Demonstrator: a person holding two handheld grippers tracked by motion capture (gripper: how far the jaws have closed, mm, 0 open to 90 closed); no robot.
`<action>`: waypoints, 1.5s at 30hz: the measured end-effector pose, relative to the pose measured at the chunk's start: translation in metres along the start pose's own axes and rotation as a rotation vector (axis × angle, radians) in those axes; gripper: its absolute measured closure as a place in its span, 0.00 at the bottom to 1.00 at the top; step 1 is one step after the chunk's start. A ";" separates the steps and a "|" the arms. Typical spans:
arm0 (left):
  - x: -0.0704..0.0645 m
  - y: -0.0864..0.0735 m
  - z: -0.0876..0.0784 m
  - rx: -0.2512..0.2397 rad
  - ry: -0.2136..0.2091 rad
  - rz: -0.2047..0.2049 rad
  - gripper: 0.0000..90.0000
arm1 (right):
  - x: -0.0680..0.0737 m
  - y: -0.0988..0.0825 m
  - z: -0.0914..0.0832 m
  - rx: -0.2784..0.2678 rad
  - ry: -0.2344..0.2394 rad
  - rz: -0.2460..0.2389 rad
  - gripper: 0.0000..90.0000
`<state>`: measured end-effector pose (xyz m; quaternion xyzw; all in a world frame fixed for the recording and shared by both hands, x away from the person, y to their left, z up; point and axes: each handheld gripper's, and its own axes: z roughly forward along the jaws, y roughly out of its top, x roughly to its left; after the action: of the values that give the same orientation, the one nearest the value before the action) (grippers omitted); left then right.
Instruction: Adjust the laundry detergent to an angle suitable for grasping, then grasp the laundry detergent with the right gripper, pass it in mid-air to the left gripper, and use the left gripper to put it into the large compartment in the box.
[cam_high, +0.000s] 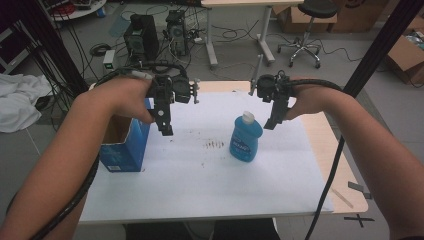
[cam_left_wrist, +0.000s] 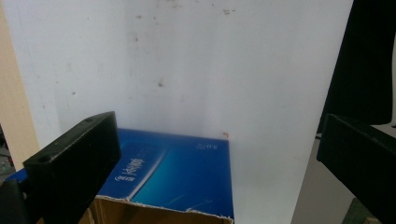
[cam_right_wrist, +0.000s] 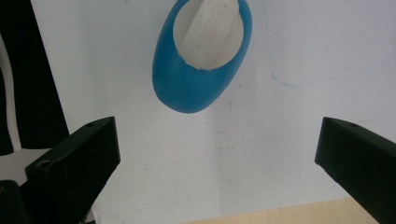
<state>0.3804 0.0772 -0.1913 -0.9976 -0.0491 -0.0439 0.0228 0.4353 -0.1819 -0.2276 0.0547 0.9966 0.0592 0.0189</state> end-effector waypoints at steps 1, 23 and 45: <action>-0.001 0.000 0.000 0.000 0.000 0.000 0.00 | 0.000 0.000 -0.002 0.009 -0.007 -0.003 0.00; -0.005 -0.010 -0.005 0.007 0.002 -0.009 0.00 | -0.003 -0.001 -0.011 0.003 -0.024 -0.001 0.00; -0.005 -0.004 -0.001 0.007 -0.001 0.014 0.00 | 0.002 -0.021 0.001 -0.055 -0.026 0.052 0.00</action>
<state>0.3746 0.0810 -0.1902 -0.9978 -0.0425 -0.0428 0.0268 0.4313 -0.2026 -0.2310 0.0806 0.9925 0.0865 0.0317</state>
